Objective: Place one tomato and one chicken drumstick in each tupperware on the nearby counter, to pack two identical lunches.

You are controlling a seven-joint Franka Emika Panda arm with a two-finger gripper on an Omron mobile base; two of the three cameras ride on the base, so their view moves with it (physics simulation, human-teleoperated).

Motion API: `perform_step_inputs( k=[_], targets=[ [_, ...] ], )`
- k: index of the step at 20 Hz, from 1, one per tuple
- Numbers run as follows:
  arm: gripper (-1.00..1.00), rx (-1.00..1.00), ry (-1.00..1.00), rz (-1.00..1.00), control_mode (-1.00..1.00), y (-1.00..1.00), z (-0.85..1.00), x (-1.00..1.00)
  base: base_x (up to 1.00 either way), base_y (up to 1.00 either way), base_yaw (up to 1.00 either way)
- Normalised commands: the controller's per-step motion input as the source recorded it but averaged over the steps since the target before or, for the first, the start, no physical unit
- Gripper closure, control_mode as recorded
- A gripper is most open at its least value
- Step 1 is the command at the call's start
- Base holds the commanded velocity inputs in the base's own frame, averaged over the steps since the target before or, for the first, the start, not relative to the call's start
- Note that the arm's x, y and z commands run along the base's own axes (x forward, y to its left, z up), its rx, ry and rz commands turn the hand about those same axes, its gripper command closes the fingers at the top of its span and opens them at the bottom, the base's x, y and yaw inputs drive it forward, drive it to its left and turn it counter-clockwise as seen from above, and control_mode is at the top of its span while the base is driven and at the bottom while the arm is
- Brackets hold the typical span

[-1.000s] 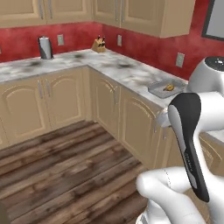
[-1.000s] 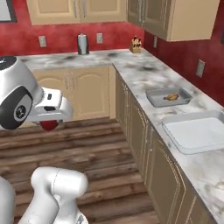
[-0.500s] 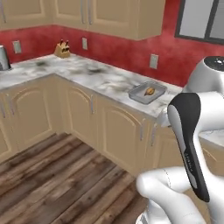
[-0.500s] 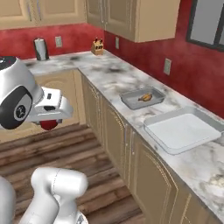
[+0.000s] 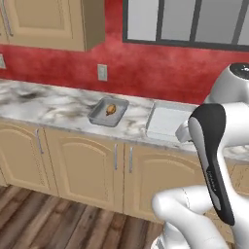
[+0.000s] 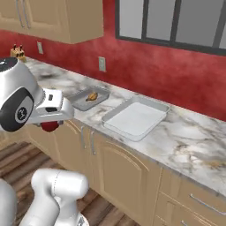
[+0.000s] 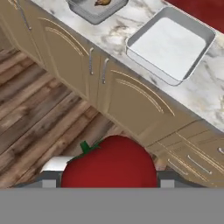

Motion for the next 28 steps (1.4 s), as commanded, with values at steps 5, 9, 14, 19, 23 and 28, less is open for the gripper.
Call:
perform_step_inputs(
  k=[5, 9, 14, 19, 23, 28],
  targets=[
    [1.0, 0.0, 0.0, 0.0, 1.0, 0.0, 0.0, 0.0, 0.72, 0.82, -0.52],
    [1.0, 0.0, 0.0, 0.0, 1.0, 0.0, 0.0, 0.0, 0.67, 1.0, -0.4],
    [1.0, 0.0, 0.0, 0.0, 1.0, 0.0, 0.0, 0.0, 0.74, 0.66, -0.38],
    [1.0, 0.0, 0.0, 0.0, 1.0, 0.0, 0.0, 0.0, 0.65, 0.33, -0.35],
    [1.0, 0.0, 0.0, 0.0, 1.0, 0.0, 0.0, 0.0, 0.42, 0.38, -0.31],
    [1.0, 0.0, 0.0, 0.0, 1.0, 0.0, 0.0, 0.0, 0.19, 0.58, -0.28]
  ],
)
